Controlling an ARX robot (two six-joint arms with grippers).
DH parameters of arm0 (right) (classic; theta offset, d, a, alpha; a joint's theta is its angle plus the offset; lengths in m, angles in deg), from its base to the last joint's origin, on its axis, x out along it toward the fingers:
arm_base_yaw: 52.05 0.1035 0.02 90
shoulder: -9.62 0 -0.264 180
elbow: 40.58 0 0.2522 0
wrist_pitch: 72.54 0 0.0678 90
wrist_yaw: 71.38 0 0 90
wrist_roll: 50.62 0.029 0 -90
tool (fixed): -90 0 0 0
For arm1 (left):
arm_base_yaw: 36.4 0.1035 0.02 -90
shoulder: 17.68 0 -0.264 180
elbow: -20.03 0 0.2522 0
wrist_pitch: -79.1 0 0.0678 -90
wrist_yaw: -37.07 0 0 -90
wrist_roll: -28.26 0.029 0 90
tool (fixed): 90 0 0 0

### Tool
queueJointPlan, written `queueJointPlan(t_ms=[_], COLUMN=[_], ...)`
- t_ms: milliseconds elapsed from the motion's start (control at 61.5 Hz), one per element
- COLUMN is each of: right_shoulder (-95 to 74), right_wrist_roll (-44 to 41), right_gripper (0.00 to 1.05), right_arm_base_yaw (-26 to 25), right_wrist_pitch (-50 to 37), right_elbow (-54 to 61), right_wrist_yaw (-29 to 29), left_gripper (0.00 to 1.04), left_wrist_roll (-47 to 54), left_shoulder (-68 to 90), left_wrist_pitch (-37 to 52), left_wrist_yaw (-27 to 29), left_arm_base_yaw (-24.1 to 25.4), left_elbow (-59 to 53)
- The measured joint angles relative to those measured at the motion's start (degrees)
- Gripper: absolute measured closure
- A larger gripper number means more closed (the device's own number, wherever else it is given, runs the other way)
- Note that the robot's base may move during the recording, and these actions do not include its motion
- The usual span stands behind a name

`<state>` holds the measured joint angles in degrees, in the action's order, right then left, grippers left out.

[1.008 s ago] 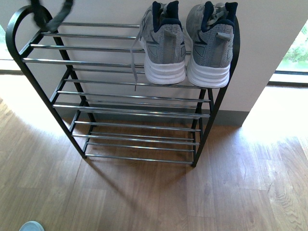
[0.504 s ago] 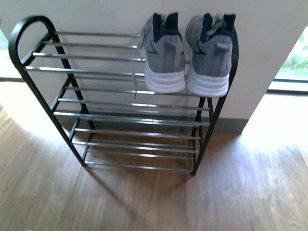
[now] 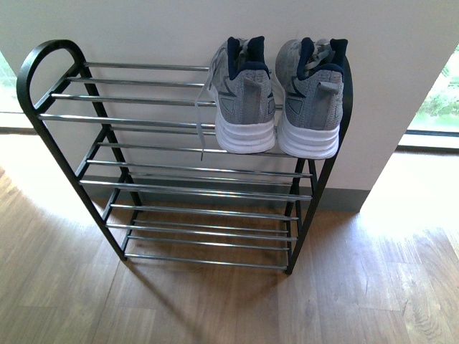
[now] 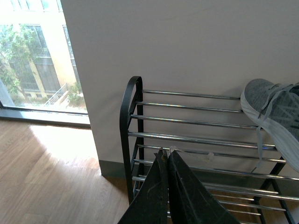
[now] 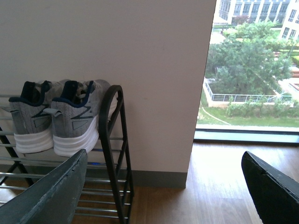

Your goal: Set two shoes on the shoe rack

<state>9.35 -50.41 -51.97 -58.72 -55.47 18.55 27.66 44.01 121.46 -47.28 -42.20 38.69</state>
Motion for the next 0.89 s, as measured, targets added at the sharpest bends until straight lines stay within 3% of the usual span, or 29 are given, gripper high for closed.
queueJointPlan(t_ms=[98, 146, 260, 894], right_shoulder=[0.00, 0.00, 0.00, 0.00], right_wrist_roll=[0.00, 0.00, 0.00, 0.00], right_gripper=[0.09, 0.09, 0.09, 0.09], right_arm_base_yaw=[0.00, 0.00, 0.00, 0.00], right_wrist_pitch=[0.00, 0.00, 0.00, 0.00], right_elbow=[0.00, 0.00, 0.00, 0.00], right_wrist_yaw=[0.00, 0.00, 0.00, -0.02], left_gripper=[1.04, 1.04, 1.04, 1.04], left_wrist_roll=[0.00, 0.09, 0.07, 0.11], left_shoulder=[-4.68, -7.41, -12.37, -37.81], left_wrist_pitch=[-3.50, -5.60, -9.60, -32.37], left_wrist_yaw=[-1.38, -4.83, -5.11, -5.60], left_arm_base_yaw=[1.11, 3.54, 5.49, 5.55], left_elbow=[-1.38, -1.97, -2.75, -4.09])
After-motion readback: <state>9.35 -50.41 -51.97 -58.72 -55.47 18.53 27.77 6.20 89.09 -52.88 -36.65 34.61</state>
